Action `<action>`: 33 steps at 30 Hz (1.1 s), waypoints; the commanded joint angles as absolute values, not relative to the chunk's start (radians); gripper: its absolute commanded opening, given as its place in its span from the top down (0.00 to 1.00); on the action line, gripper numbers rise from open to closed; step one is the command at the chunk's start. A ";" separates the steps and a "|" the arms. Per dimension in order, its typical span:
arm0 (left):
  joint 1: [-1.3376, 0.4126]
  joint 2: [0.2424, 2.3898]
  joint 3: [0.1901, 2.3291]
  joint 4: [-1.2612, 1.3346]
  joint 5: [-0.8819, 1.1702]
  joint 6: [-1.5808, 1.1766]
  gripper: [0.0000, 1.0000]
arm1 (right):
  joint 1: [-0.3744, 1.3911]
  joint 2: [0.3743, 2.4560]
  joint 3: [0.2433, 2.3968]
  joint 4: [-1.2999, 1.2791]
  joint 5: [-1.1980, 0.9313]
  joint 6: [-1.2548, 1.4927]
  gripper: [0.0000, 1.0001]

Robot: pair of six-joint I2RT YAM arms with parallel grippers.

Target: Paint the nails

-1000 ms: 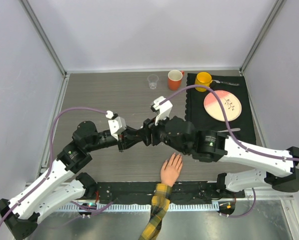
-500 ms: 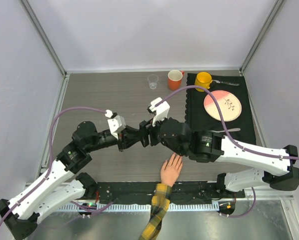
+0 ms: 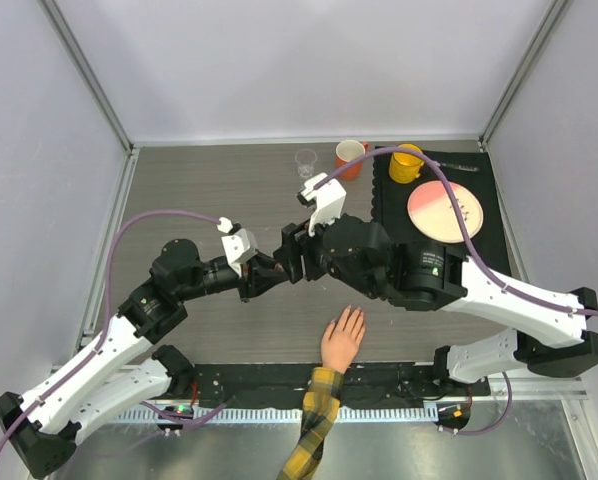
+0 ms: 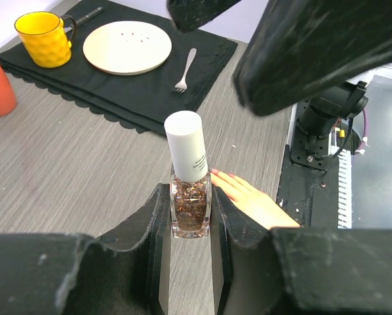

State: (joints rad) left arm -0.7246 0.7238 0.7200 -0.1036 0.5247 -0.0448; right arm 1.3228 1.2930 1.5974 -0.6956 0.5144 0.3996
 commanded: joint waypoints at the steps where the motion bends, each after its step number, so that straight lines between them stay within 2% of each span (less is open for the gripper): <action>1: -0.727 0.722 0.772 -0.078 0.557 -0.038 1.00 | 1.327 1.348 1.702 -0.824 0.519 0.426 0.40; 8: -0.727 0.712 0.769 -0.078 0.558 -0.035 1.00 | 1.290 1.387 1.723 -0.854 0.480 0.452 0.40; 16: -0.727 0.712 0.769 -0.080 0.558 -0.034 1.00 | 1.255 1.382 1.689 -0.831 0.407 0.457 0.50; 33: -0.727 0.710 0.767 -0.077 0.558 -0.037 1.00 | 1.203 1.381 1.637 -0.789 0.313 0.457 0.58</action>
